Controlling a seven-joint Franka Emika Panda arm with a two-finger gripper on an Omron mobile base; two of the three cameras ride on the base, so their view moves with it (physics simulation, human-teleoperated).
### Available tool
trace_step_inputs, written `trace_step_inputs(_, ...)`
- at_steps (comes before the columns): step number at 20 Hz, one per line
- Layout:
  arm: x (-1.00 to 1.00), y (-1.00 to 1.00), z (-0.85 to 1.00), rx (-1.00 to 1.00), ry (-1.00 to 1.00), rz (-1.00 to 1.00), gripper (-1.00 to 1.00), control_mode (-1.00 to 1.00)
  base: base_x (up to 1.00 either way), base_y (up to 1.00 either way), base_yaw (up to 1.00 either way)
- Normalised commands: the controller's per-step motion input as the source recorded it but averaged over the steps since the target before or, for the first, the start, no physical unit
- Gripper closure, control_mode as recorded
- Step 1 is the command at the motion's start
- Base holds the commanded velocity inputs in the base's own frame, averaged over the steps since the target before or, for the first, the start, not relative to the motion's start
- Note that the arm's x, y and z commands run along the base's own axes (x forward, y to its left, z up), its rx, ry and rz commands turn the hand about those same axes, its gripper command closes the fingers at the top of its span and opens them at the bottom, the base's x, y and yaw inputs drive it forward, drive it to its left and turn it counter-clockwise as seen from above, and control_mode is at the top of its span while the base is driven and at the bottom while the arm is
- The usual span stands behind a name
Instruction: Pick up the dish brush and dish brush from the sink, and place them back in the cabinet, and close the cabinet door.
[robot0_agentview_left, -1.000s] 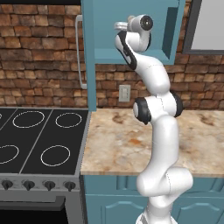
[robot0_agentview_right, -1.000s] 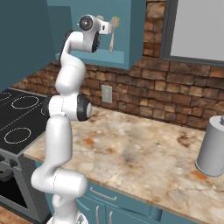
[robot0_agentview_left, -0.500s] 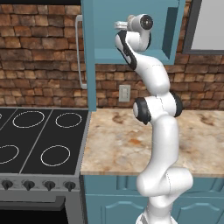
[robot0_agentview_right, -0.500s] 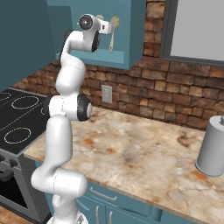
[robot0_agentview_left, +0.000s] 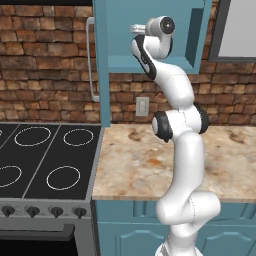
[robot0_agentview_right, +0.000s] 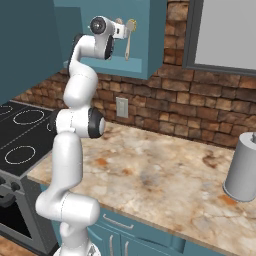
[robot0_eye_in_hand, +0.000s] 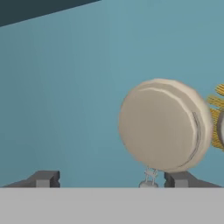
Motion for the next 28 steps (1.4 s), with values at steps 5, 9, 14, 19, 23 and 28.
trace_step_inputs(5,0.0,0.0,0.0,0.0,0.0,0.0,-1.0,-1.0,0.0,0.0,0.0)
trace_step_inputs(9,-0.09,0.0,-0.07,0.0,0.0,0.0,-1.0,-1.0,0.0,0.0,0.0)
trace_step_inputs(14,-0.23,0.0,-0.11,0.0,0.0,0.0,-1.0,-1.0,0.0,0.0,0.0)
trace_step_inputs(19,-0.26,0.0,-0.17,0.0,0.0,0.0,-1.0,-1.0,0.0,0.0,0.0)
trace_step_inputs(23,-0.29,0.0,-0.29,0.0,0.0,0.0,-1.0,-1.0,0.0,0.0,0.0)
trace_step_inputs(28,-0.27,0.0,-0.3,0.0,0.0,0.0,-1.0,-1.0,0.0,0.0,0.0)
